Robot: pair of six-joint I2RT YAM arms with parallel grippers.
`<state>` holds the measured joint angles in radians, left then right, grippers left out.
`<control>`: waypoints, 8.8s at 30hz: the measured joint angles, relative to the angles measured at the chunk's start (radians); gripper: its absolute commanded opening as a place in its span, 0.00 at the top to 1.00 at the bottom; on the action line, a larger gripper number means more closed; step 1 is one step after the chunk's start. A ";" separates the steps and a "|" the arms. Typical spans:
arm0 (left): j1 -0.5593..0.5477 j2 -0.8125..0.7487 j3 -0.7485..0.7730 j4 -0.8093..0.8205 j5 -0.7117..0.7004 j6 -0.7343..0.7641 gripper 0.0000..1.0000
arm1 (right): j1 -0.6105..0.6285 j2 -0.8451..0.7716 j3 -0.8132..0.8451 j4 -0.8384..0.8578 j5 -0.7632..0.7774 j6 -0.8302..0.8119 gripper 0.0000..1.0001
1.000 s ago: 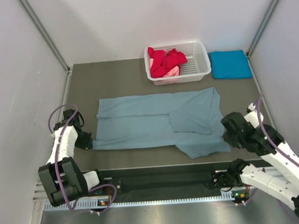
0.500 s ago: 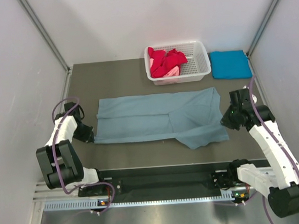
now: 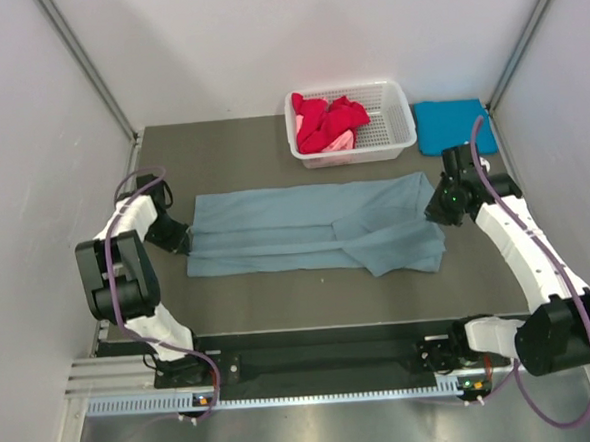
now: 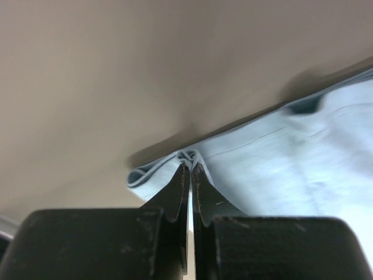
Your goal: Fold and stack the t-shirts
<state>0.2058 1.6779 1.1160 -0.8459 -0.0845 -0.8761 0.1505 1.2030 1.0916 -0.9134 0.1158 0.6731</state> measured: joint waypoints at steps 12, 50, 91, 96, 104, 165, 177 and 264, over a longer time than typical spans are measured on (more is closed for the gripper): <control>-0.038 0.166 0.192 -0.007 -0.002 -0.005 1.00 | -0.026 0.145 0.065 0.068 -0.007 -0.019 1.00; -0.059 0.328 0.366 -0.055 0.009 -0.030 0.84 | -0.101 0.432 0.159 0.200 -0.069 -0.080 0.99; -0.069 -0.121 -0.128 0.205 0.398 0.121 0.72 | -0.251 0.150 -0.199 0.140 -0.247 -0.230 0.61; -0.067 -0.045 -0.126 0.197 0.374 0.133 0.73 | -0.251 0.150 -0.242 0.146 -0.260 -0.254 0.58; -0.059 0.012 -0.115 0.197 0.352 0.150 0.73 | -0.251 0.181 -0.266 0.175 -0.255 -0.279 0.58; -0.037 -0.264 -0.110 0.118 0.305 0.248 0.60 | -0.160 0.333 -0.170 0.343 -0.364 -0.087 0.46; -0.037 -0.259 -0.110 0.121 0.316 0.243 0.61 | -0.160 0.392 -0.170 0.385 -0.357 -0.072 0.55; -0.037 -0.097 0.011 0.151 0.375 0.198 0.61 | -0.043 0.641 0.275 0.407 -0.536 0.062 1.00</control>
<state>0.1688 1.5810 1.1275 -0.6952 0.2901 -0.6785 0.1070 1.8442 1.3666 -0.5060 -0.4206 0.7353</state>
